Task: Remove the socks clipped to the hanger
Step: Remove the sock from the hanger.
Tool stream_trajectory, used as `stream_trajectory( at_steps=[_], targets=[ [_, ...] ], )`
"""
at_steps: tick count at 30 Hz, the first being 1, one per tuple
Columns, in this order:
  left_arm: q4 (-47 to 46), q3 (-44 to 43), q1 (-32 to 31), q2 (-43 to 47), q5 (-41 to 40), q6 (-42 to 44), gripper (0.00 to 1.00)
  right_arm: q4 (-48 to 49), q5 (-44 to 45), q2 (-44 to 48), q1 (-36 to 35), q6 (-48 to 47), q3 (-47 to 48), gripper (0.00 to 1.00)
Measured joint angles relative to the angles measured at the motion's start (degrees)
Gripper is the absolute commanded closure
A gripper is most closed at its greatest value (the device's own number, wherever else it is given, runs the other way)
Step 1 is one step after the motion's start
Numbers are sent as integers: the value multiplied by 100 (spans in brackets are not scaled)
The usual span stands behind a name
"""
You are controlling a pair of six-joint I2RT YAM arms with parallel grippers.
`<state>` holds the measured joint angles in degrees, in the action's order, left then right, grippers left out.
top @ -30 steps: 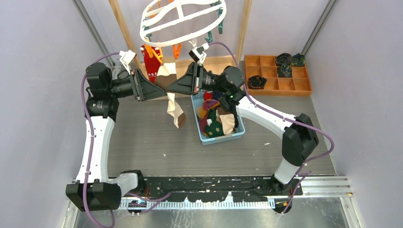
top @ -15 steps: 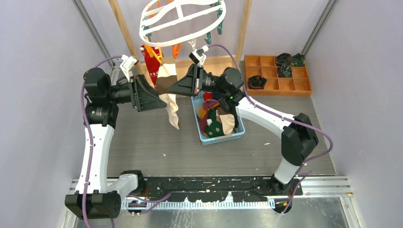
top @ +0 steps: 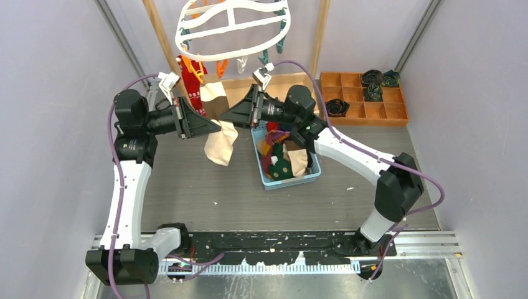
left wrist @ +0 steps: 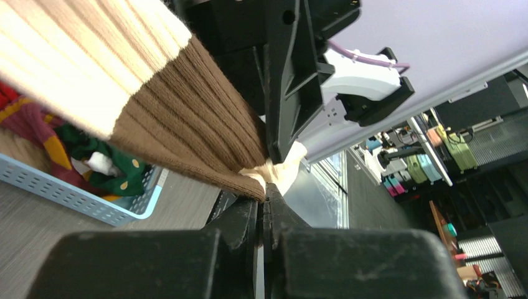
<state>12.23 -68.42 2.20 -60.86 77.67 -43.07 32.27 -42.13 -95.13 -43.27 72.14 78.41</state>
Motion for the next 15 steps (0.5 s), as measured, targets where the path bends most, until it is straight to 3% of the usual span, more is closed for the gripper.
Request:
stream_trajectory(
  at_steps=[6, 15],
  targets=[
    [2, 216, -9, 59, -249, -2, 100, -1600, 1281, 354, -76, -1154, 402, 37],
    [361, 378, -46, 376, -483, 363, 100, -3388, 3283, 433, -901, -3038, 1563, 34]
  ],
)
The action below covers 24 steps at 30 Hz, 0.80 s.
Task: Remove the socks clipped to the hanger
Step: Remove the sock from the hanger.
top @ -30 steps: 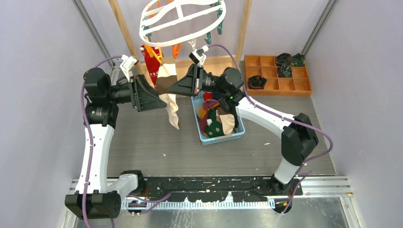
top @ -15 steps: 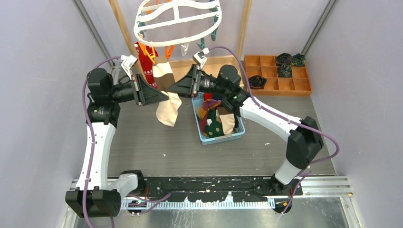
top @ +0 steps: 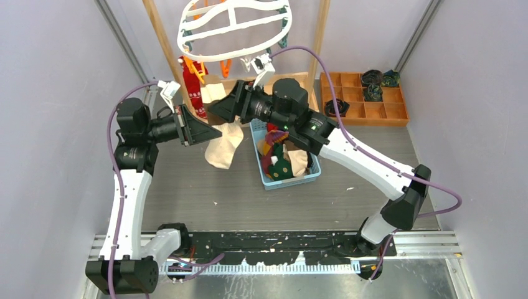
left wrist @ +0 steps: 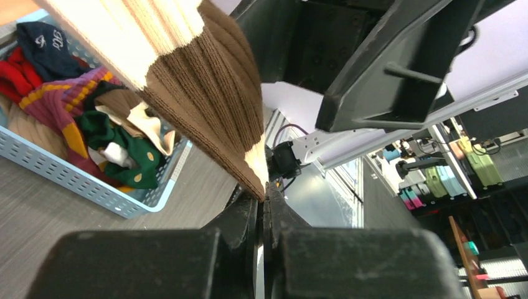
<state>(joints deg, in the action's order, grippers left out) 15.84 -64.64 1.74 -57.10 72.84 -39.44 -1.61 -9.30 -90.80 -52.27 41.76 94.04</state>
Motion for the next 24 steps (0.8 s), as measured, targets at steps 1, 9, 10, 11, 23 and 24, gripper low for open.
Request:
stream_trajectory(
  at_steps=[1, 9, 10, 11, 23, 24],
  targets=[
    [57, 0, -11, 24, -35, 76, 100, -195, 140, -7, -59, -186, 133, 34],
    [264, 0, -330, 90, -485, 413, 100, -1134, 1036, -570, -98, -1438, 1606, 32],
    [297, 0, -417, 96, -560, 455, 100, -1259, 1113, -708, -92, -1554, 1856, 32],
    [332, 0, -476, 98, -612, 509, 100, -1357, 1169, -844, -90, -1655, 2083, 32],
    [881, -50, -699, 96, -1019, 994, 100, -1996, 1329, -1996, -87, -2212, 3471, 31],
    [907, -63, -702, 96, -1027, 1016, 100, -2020, 1349, -2061, -87, -2234, 3526, 30]
  ],
)
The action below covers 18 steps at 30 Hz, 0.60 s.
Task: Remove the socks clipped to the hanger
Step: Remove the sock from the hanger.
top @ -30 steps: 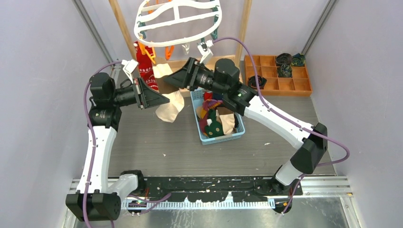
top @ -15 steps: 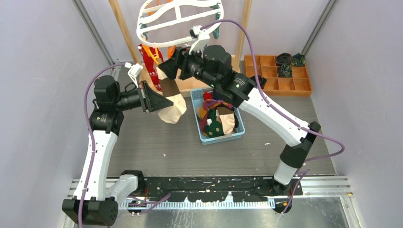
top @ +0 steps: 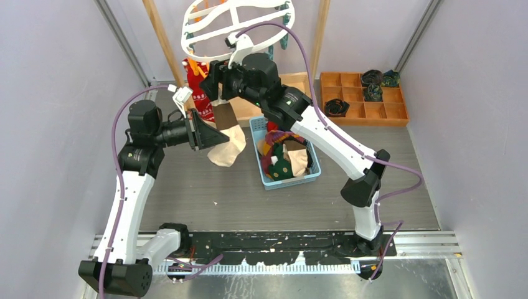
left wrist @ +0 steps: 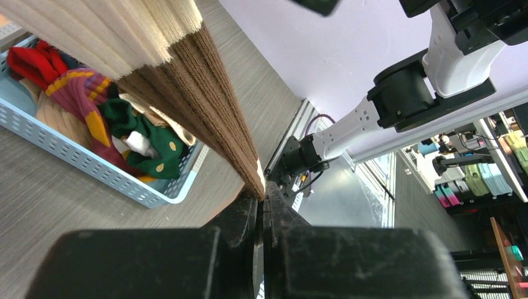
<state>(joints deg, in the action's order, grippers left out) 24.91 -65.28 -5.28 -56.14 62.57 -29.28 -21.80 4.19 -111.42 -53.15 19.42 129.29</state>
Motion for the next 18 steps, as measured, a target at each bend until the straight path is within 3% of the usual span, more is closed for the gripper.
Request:
stream_trajectory(
  at_steps=[12, 14, 18],
  targets=[
    [328, -125, -57, -74, -256, 251, 100, 48, 155, -546, 0, -131, 649, 37],
    [356, -127, -61, -74, -302, 284, 100, 85, 188, -610, -2, -136, 743, 42],
    [442, -136, -63, -74, -369, 332, 100, 192, 254, -662, -4, -177, 802, 65]
  ],
)
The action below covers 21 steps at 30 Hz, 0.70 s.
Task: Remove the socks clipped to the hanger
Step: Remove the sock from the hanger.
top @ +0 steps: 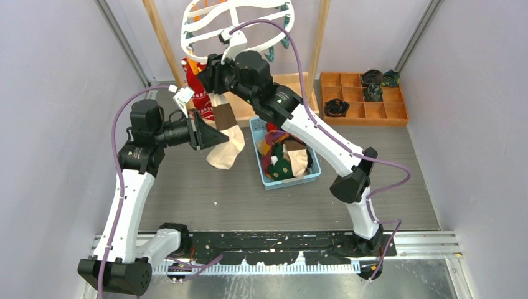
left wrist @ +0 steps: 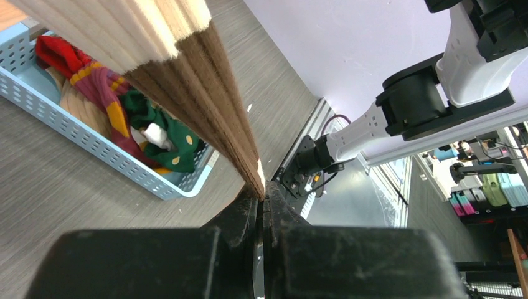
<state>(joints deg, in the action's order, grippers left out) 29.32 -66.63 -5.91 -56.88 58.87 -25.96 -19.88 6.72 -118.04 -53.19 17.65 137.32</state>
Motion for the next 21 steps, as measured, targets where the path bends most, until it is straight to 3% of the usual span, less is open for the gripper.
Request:
stream_trajectory(
  at_steps=[5, 8, 9, 10, 12, 14, 18, 21],
  targets=[
    [140, -17, -7, -17, -44, 96, 100, 157, 96, -33, 0, 4, 4, 94],
    [225, -26, -9, -22, -81, 149, 100, 188, 103, -39, 0, 4, 4, 98],
    [260, -28, -9, -22, -90, 190, 100, 190, 107, -42, 0, 7, 4, 95],
    [291, -28, -9, -22, -96, 227, 100, 195, 107, -42, 0, 13, 4, 85],
    [361, -28, -9, -22, -107, 273, 100, 205, 68, -42, 0, 39, 4, 55],
    [474, -31, -9, -20, -111, 378, 100, 234, -37, -35, 7, 81, -20, 36],
    [702, -87, -9, -9, -105, 573, 100, 511, -494, 396, 55, 212, -911, 20],
    [859, -190, -9, 35, -76, 721, 100, 896, -1106, 1051, 168, 404, -2190, 12]
  ],
)
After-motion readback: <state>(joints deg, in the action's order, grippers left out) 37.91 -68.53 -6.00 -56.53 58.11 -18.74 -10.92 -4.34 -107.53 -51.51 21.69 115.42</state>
